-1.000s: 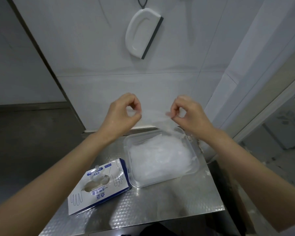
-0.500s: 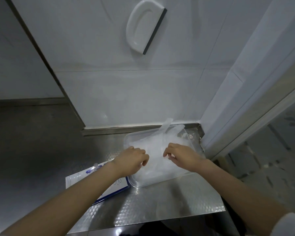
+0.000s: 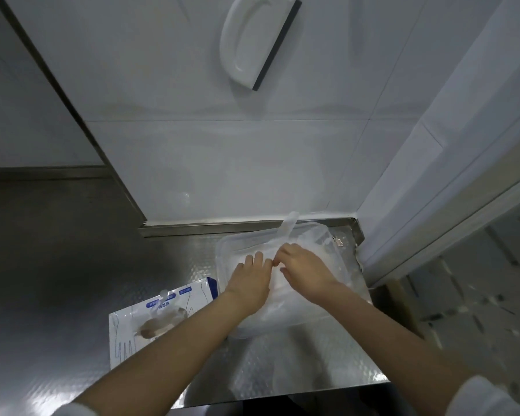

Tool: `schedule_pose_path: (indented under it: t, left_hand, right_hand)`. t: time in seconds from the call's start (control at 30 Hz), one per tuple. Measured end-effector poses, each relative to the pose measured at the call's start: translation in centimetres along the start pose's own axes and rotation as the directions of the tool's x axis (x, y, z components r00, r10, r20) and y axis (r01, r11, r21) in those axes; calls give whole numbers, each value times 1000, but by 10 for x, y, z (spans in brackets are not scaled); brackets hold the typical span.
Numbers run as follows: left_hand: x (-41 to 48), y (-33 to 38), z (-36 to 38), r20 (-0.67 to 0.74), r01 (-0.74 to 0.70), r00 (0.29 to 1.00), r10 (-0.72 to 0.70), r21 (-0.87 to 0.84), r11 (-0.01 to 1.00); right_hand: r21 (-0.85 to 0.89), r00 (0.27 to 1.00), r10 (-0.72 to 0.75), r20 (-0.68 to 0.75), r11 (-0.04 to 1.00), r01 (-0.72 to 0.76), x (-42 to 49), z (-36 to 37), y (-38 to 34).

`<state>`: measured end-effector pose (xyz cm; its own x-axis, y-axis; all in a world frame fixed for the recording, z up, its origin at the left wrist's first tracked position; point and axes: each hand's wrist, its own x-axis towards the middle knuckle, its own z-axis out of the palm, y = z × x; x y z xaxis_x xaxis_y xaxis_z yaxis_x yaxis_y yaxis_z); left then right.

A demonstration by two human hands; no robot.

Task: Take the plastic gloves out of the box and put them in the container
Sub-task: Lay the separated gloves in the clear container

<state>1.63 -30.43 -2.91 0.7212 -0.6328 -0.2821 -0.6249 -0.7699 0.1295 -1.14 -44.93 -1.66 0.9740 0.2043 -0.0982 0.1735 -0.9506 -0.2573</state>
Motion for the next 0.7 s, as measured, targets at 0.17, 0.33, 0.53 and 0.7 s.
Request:
schedule_pose_path:
  t: [0.17,0.33,0.53,0.7]
  left_hand:
    - [9,-6,20,219,26,973,-72,203,979]
    - [19,-8,24,324,19,941,-97,234,972]
    - [21,-10,26,380,-9,921,-81,231,973]
    - [12,-16,12,309,-115,951,14,313,943]
  right_hand:
    - [-123,956,165,241,983,-138,6,22,24]
    - [-116,925,190,328,980,-160,8,29,37]
    - [-118,903,185,388,982,-151,12,33,37]
    - [-187,900,242,363,965,-184,13,18,26]
